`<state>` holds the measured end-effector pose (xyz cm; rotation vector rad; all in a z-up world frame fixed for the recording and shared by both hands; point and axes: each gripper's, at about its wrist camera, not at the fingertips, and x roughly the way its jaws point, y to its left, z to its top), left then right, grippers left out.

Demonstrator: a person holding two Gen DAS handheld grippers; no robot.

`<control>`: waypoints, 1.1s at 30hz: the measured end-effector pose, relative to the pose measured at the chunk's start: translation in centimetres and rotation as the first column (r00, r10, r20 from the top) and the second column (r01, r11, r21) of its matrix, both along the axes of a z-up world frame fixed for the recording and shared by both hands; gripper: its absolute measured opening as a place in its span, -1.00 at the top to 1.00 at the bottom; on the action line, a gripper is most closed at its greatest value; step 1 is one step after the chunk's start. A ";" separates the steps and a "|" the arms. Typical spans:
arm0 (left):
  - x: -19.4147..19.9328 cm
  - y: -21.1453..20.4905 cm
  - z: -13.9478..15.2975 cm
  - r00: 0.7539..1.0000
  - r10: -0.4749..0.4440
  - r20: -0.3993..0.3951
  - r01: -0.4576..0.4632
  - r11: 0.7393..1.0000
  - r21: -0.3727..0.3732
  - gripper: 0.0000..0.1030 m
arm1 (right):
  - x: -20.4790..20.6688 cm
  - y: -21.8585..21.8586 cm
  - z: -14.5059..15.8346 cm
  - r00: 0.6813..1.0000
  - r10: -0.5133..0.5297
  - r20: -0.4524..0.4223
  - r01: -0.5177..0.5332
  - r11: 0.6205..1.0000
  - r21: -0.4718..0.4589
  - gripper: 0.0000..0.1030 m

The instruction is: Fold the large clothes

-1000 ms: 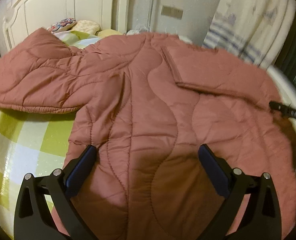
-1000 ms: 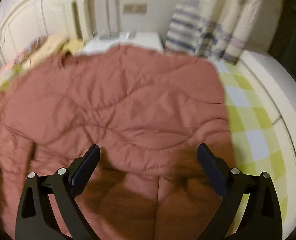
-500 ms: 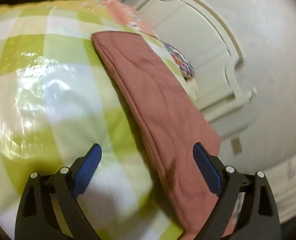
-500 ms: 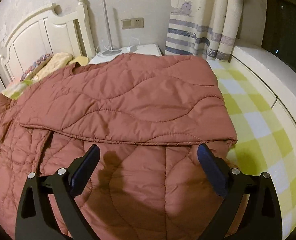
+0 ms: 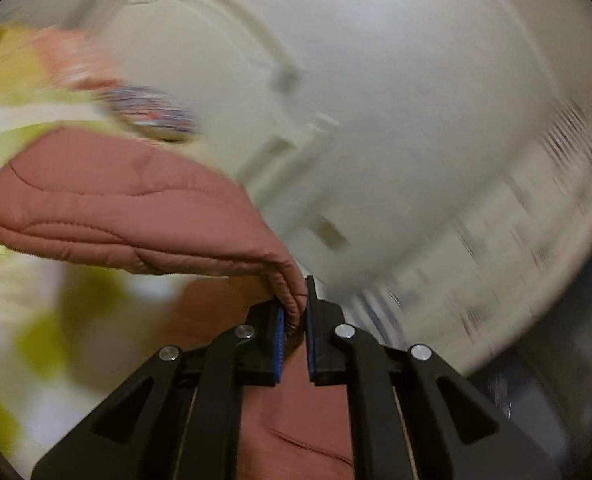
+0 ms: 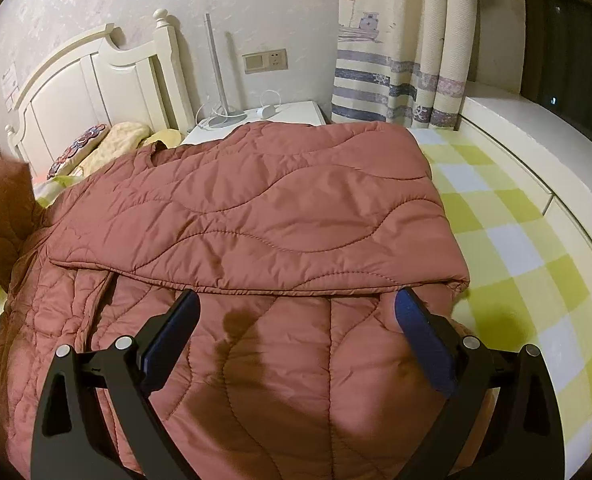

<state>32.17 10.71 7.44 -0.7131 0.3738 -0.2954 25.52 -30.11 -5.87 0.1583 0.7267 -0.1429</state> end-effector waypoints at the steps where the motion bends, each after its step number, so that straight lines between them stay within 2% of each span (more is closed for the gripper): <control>1: -0.1 -3.0 0.0 0.998 -0.056 0.015 0.056 0.998 0.022 0.80 | -0.1 0.0 0.0 1.000 0.002 0.004 -0.002 1.000 0.000 -0.84; 2: -0.1 -6.8 0.3 0.988 -0.151 0.032 0.149 0.987 0.054 0.77 | -0.2 0.0 0.1 1.000 0.004 0.010 -0.004 1.000 0.002 -0.84; 3: 0.0 -10.2 0.1 0.973 -0.229 0.038 0.225 0.970 0.089 0.58 | -0.2 -0.1 0.1 1.000 0.005 0.013 -0.005 1.000 0.006 -0.84; 4: 0.0 -13.4 -0.5 0.952 -0.305 0.028 0.299 0.945 0.131 0.05 | -0.2 -0.2 0.1 1.000 0.005 0.011 -0.005 1.000 0.013 -0.84; 5: 0.0 -15.3 -0.7 0.936 -0.351 0.010 0.345 0.925 0.158 -0.31 | -0.2 -0.2 0.0 1.000 0.003 0.008 -0.003 1.000 0.017 -0.84; 6: -0.2 -17.9 -1.9 0.921 -0.390 -0.025 0.387 0.901 0.195 -0.79 | -0.2 -0.3 -0.1 1.000 0.000 0.004 0.000 1.000 0.022 -0.84; 7: -0.2 -19.2 -2.6 0.917 -0.397 -0.041 0.396 0.892 0.217 -0.84 | -0.2 -0.5 -0.1 1.000 -0.001 0.002 0.001 1.000 0.029 -0.84; 10: -1.3 -22.0 -5.6 0.907 -0.410 -0.100 0.418 0.842 0.341 -0.84 | -0.2 -0.6 -0.2 1.000 0.005 0.002 -0.005 0.999 0.040 -0.84; 11: -1.5 -21.8 -6.3 0.911 -0.395 -0.119 0.409 0.833 0.373 -0.84 | -0.2 -0.6 -0.2 1.000 0.008 0.002 -0.008 0.999 0.042 -0.84; 13: -2.1 -20.9 -7.7 0.923 -0.356 -0.146 0.384 0.829 0.406 -0.84 | -0.1 -0.5 -0.2 1.000 0.012 0.000 -0.012 0.999 0.045 -0.84; 16: -2.0 -16.4 -7.9 0.948 -0.280 -0.151 0.318 0.855 0.410 -0.84 | -0.2 -0.5 -0.2 1.000 0.014 0.003 -0.014 0.999 0.049 -0.84; 18: -2.3 -11.5 -8.8 0.973 -0.175 -0.150 0.221 0.892 0.395 -0.84 | -0.2 -0.6 -0.1 1.000 0.013 0.007 -0.014 0.998 0.056 -0.84; 21: -3.4 -6.8 -10.3 0.989 -0.019 -0.148 0.072 0.929 0.364 -0.84 | -0.2 -0.7 -0.2 1.000 0.013 0.008 -0.014 0.998 0.061 -0.84; 23: -4.1 -4.4 -11.3 0.985 0.059 -0.163 0.007 0.927 0.374 -0.84 | -0.2 -0.7 -0.2 1.000 0.014 0.008 -0.015 0.998 0.059 -0.84; 25: -4.1 -3.1 -13.0 0.973 0.094 -0.213 -0.007 0.926 0.378 -0.82 | -0.1 -0.6 -0.3 1.000 0.017 0.003 -0.017 0.998 0.056 -0.84; 26: -3.6 -2.2 -14.1 0.958 0.086 -0.272 0.012 0.941 0.338 -0.81 | -0.1 -0.6 -0.4 1.000 0.019 -0.004 -0.019 0.998 0.054 -0.84; 27: -3.5 -1.8 -14.4 0.951 0.087 -0.296 0.012 0.948 0.317 -0.81 | -0.1 -0.5 -0.4 1.000 0.021 -0.006 -0.020 0.998 0.052 -0.84; 29: -3.3 -1.4 -14.5 0.949 0.097 -0.299 -0.003 0.954 0.300 -0.81 | -0.6 -0.3 0.0 0.999 0.040 0.037 -0.042 0.998 0.054 -0.84; 31: -3.3 -1.7 -14.5 0.952 0.094 -0.292 0.002 0.951 0.311 -0.84 | -1.5 -0.4 0.6 0.992 0.073 0.099 -0.081 0.993 0.080 -0.84; 33: -3.9 -1.3 -14.7 0.955 0.090 -0.282 0.006 0.946 0.324 -0.84 | -1.9 -0.4 1.1 0.989 0.089 0.119 -0.102 0.989 0.111 -0.84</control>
